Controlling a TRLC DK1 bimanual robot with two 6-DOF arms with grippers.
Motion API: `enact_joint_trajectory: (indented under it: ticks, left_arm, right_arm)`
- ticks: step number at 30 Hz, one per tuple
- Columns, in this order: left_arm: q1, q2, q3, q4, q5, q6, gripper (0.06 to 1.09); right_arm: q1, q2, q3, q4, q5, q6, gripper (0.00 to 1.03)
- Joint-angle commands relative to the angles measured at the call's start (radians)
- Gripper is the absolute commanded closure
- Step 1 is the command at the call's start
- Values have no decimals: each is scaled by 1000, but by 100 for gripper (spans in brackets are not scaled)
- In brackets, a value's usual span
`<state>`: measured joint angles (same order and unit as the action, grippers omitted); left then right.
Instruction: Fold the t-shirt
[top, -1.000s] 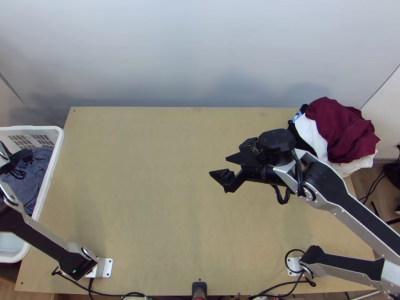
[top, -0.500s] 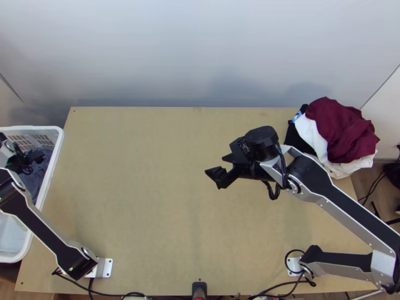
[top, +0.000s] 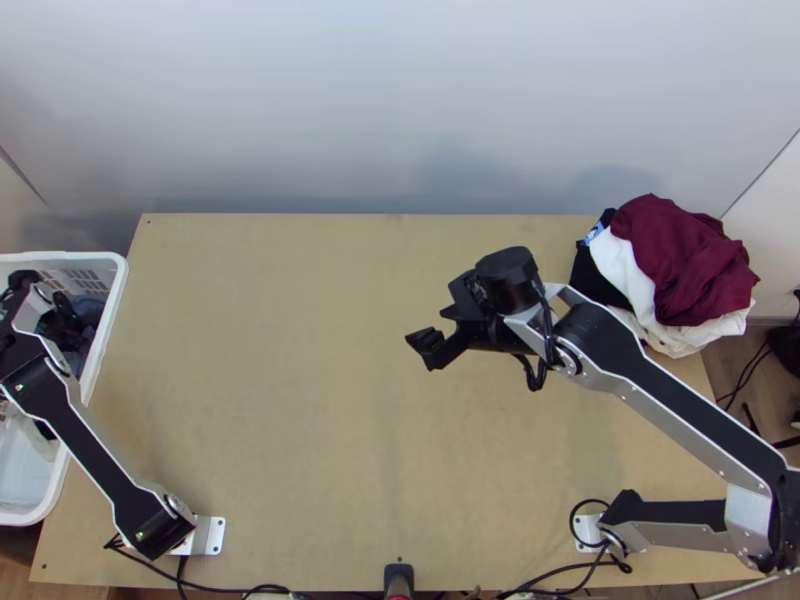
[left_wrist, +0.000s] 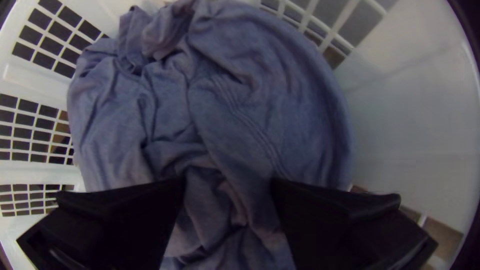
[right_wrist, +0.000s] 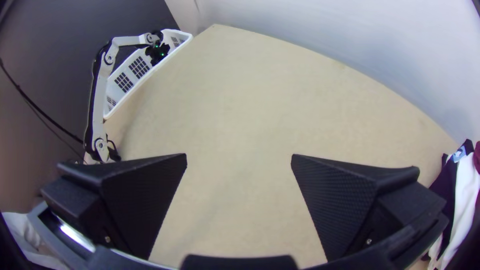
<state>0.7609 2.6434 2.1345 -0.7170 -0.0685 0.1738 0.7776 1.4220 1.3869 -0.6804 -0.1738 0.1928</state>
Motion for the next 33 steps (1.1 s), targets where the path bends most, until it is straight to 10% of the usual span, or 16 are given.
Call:
enact_joint_trajectory:
  ticks: [1, 33]
  left_arm:
    - [0, 44, 38, -22, 39, 30, 105]
    - [-169, -704, 94, -332, 68, 78, 105]
  right_arm:
    - [0, 34, 21, 1, 5, -7, 6]
    - [-17, 12, 11, 1, 31, -43, 6]
